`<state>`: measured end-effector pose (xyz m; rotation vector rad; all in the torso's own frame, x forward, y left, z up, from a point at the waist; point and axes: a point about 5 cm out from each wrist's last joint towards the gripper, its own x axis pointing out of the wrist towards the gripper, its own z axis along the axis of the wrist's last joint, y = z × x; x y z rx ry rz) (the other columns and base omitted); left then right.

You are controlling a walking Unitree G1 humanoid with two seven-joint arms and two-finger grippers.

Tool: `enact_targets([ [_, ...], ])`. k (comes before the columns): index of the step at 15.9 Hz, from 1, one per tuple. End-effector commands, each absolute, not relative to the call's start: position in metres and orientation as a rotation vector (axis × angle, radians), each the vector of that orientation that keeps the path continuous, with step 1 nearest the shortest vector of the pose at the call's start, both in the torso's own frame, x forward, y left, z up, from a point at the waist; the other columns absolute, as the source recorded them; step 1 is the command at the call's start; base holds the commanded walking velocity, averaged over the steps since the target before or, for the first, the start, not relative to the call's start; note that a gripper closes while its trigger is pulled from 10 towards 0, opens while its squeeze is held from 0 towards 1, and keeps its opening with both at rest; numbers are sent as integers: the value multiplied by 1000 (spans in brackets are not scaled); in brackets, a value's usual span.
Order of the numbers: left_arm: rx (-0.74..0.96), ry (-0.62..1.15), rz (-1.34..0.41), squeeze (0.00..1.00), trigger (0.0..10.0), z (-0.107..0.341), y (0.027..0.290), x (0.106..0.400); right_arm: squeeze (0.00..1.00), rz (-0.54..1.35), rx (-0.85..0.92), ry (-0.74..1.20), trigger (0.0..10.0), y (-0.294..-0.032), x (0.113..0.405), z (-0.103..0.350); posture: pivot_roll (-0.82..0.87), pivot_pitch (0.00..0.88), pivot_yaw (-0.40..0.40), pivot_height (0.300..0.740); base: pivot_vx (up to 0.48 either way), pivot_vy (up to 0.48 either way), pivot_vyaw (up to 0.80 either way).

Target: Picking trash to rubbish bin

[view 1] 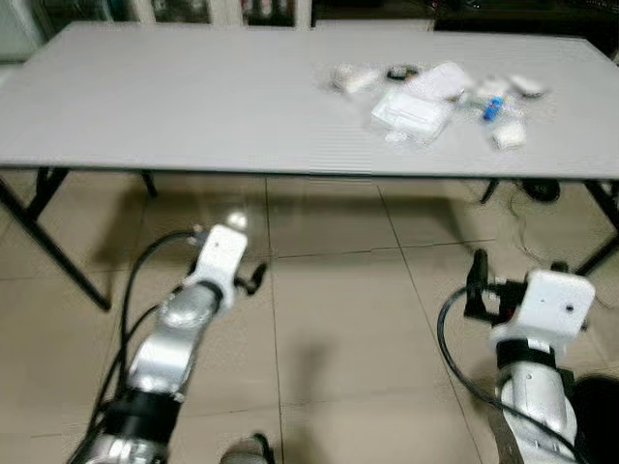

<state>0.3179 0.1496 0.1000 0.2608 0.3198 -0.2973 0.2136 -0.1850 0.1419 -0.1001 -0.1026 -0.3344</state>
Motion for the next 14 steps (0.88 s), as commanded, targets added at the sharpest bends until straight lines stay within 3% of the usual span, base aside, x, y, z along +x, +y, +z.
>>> enact_targets([
  [1,250,294,-331,0,10000,105,140,322,0,-362,-106,-95,10000,-188,210,141,122,93,15,740,0,0,-788],
  [5,198,234,-370,0,10000,115,127,329,0,-362,-125,-102,10000,-190,211,142,105,90,25,740,0,0,-794],
  [9,166,222,-397,0,10000,114,122,329,0,-351,-129,-106,10000,-188,207,143,97,102,21,740,0,0,0],
  [14,155,214,-413,0,10000,114,120,327,0,-342,-138,-116,10000,-187,208,145,91,107,16,740,304,0,0],
])
